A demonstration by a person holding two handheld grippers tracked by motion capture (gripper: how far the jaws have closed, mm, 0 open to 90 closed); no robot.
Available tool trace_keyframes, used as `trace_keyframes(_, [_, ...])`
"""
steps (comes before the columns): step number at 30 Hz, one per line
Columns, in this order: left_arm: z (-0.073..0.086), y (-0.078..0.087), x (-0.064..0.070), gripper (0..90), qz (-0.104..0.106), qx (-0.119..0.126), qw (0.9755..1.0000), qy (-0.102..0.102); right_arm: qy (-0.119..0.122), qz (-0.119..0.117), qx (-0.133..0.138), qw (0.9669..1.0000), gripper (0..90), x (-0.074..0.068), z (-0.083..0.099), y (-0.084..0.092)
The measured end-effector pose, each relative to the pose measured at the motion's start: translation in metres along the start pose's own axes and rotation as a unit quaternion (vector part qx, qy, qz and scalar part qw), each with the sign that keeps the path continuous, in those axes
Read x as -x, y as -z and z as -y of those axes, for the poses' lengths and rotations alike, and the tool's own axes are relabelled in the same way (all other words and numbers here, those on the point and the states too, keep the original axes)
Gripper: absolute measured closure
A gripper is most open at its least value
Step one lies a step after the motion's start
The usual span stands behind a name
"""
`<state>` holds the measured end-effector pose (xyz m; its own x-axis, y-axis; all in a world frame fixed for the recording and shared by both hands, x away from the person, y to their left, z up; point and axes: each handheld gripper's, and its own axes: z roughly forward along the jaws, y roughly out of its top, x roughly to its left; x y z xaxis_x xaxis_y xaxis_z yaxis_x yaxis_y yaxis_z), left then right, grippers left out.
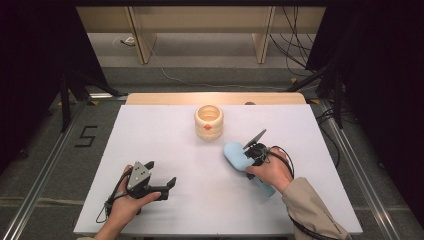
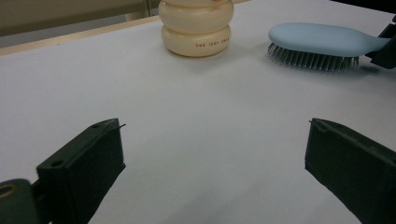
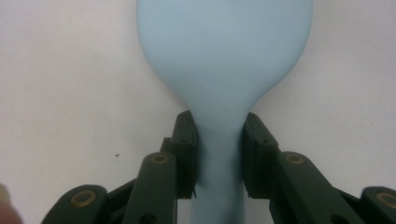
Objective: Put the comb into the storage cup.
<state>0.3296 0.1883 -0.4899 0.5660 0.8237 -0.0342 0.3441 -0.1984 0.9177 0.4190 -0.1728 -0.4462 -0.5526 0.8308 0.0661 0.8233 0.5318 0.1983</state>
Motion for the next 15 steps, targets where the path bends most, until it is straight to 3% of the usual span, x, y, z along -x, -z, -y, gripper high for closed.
trace_keyframes(15, [0.0000,0.0001,-0.0001,3.9,0.000,0.000,1.0000,-0.001,-0.006,-0.006,0.026,0.9996,70.5,0.0027,0.0006,0.0050])
